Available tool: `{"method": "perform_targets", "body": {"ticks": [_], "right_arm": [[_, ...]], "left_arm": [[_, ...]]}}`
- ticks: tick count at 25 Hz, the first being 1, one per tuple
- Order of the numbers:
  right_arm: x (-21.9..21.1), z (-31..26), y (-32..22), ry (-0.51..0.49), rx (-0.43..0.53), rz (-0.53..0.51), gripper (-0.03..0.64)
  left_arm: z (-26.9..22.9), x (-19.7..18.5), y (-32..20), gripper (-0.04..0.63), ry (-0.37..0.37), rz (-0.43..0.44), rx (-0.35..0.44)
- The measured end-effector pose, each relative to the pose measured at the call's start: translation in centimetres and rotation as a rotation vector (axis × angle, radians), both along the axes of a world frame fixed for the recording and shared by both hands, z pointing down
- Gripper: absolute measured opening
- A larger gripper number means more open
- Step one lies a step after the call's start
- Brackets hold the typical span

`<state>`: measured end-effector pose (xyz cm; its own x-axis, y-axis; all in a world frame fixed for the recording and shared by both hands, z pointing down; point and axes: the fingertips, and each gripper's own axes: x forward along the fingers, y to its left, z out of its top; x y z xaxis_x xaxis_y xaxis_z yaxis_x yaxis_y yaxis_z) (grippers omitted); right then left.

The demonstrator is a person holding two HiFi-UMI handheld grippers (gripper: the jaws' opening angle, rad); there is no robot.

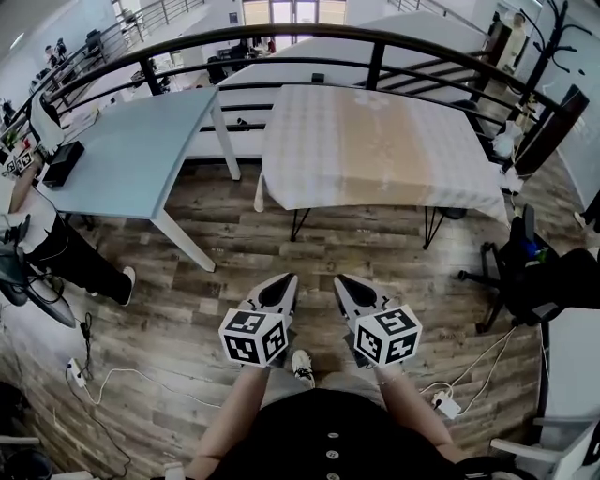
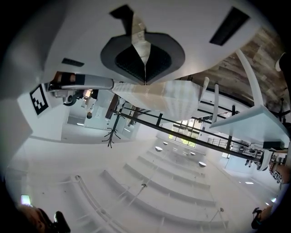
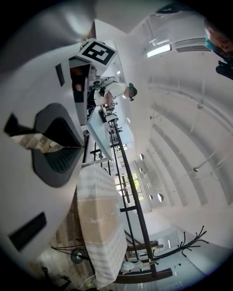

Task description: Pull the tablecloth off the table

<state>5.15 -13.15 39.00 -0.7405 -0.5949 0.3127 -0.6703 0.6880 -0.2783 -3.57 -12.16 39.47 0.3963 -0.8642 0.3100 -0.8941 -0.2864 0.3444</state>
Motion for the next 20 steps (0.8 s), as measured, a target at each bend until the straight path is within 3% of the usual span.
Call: {"method": "perform_targets", "body": {"ticks": [6, 20], "right_arm": [[-1.5, 1.1, -1.3, 0.015, -0.031, 0.023, 0.028], [-3.7, 2.3, -6.7, 0.036, -0.051, 0.027, 0.028]], "left_arm": [[0.9, -2.0, -2.0, 0.017, 0.039, 0.020, -0.018], [2.8, -4.6, -6.2, 0.017, 0.044, 0.004, -0.078]]}}
